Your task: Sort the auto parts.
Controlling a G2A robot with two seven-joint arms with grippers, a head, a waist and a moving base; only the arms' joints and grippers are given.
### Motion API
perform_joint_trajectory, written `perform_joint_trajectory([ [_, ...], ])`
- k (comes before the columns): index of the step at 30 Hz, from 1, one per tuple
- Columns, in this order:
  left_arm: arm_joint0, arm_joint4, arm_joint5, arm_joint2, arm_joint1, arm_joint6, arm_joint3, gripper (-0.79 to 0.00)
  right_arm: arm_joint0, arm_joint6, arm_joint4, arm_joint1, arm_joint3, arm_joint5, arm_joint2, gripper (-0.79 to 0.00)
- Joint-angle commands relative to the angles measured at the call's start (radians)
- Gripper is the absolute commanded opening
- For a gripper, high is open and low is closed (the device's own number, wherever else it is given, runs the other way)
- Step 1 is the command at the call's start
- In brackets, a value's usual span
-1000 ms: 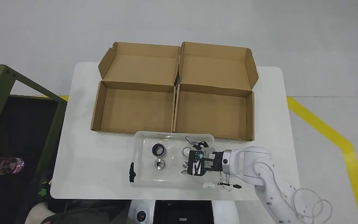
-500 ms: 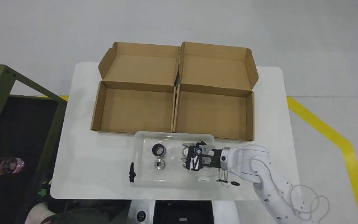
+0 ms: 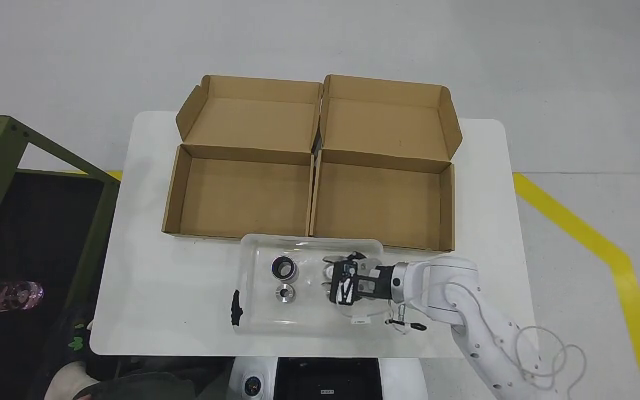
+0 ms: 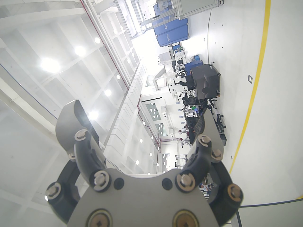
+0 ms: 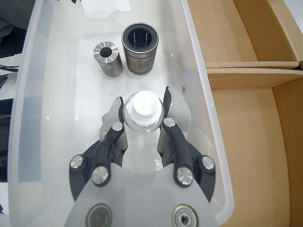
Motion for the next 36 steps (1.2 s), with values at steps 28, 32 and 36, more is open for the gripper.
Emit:
perform_joint_trajectory([
  [28, 0.000, 0.000, 0.000, 0.000, 0.000, 0.000, 0.000, 0.000, -0.018, -0.461, 0.030, 0.030, -0.117, -0.045, 0.105, -0.785],
  [32, 0.000, 0.000, 0.000, 0.000, 0.000, 0.000, 0.000, 0.000, -0.011, -0.492, 0.057, 0.032, -0.111, -0.035, 0.121, -0.785],
  [36, 0.000, 0.000, 0.000, 0.000, 0.000, 0.000, 0.000, 0.000, -0.001, -0.510, 0.093, 0.033, -0.097, -0.022, 0.132, -0.785],
])
